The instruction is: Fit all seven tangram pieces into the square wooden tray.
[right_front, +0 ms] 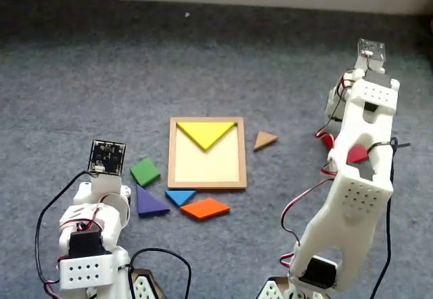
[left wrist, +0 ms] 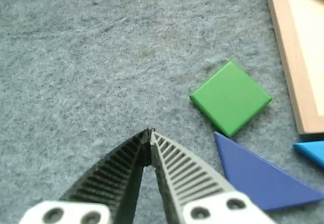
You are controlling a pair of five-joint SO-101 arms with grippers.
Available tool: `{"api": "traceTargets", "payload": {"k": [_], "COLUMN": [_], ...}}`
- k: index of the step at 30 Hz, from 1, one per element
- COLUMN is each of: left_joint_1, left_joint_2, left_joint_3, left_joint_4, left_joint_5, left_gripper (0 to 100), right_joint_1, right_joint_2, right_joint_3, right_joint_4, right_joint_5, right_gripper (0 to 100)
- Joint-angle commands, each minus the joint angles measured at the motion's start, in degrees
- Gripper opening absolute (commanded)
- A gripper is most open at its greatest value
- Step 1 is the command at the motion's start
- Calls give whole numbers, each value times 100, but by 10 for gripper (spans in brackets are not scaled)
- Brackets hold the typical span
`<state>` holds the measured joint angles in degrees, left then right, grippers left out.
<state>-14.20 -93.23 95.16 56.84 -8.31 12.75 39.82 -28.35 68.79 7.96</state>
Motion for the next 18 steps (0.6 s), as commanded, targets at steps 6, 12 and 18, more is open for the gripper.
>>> {"api": "traceTargets", "payload": {"k": [6, 12, 18], "left_joint_1": [-84, -84, -84], "left_joint_2": [-48, -48, -48], "left_joint_3": [-40, -40, -40], "left_joint_4": [-62, -62, -53], "left_joint_5": [44, 44, 44], "left_gripper": [35, 35, 35], "right_joint_1": [-233, -66, 505], "right_joint_2": [127, -40, -84], "right_joint_3": [-356, -303, -303], "right_joint_4": [1771, 2888, 3213], "right_joint_5": [949, 1749, 2321], "right_gripper": [9, 9, 9]}}
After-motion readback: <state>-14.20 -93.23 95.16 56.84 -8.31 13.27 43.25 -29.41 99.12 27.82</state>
